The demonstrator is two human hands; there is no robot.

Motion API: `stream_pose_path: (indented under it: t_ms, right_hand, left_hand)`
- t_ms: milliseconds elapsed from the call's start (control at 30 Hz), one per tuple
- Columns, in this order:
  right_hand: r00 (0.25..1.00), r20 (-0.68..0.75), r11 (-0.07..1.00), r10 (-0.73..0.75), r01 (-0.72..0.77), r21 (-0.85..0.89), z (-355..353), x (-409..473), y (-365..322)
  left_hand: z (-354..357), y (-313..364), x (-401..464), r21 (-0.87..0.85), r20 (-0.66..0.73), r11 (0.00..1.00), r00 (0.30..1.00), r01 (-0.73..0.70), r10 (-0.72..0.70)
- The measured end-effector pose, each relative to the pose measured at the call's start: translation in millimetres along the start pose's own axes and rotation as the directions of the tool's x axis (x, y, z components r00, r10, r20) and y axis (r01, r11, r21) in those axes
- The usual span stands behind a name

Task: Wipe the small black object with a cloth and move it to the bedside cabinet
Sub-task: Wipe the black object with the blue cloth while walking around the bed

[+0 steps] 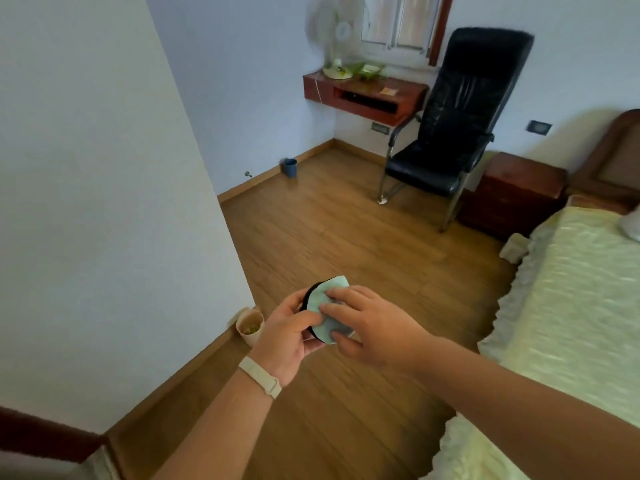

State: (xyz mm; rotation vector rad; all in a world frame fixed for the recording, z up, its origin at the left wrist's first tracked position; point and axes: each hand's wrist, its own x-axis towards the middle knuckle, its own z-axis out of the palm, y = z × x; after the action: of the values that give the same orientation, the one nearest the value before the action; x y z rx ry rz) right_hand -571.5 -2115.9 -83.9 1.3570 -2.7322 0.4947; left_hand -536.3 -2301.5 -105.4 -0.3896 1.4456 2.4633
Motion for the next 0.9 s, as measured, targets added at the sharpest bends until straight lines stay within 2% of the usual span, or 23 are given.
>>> stream_pose_path:
  t_ms: [200,333,567,900]
  right_hand:
    - [0.988,0.0,0.985,0.156,-0.156,-0.071,-9.5,-2.9,49.6]
    - [0.965,-0.038,0.965,0.259,-0.26,-0.035,-12.6,-14.0,97.3]
    - [0.942,-0.098,0.947,0.321,-0.323,-0.004,-30.5,-17.2,205.5]
    - [0.884,-0.165,0.897,0.438,-0.443,0.01,-77.0,-50.8,355.8]
  left_hand:
    - [26.4,3.9,66.6,0.057,0.178,0.995,0.98,0.08,-0.089]
    - [60.9,-2.5,115.1,0.108,0.232,0.987,0.962,0.122,-0.144]
    - [134.8,-2.4,210.3,0.213,0.22,0.966,0.956,0.147,-0.194]
    - [263.1,-15.2,332.2,0.336,0.283,0.927,0.92,0.169,-0.271]
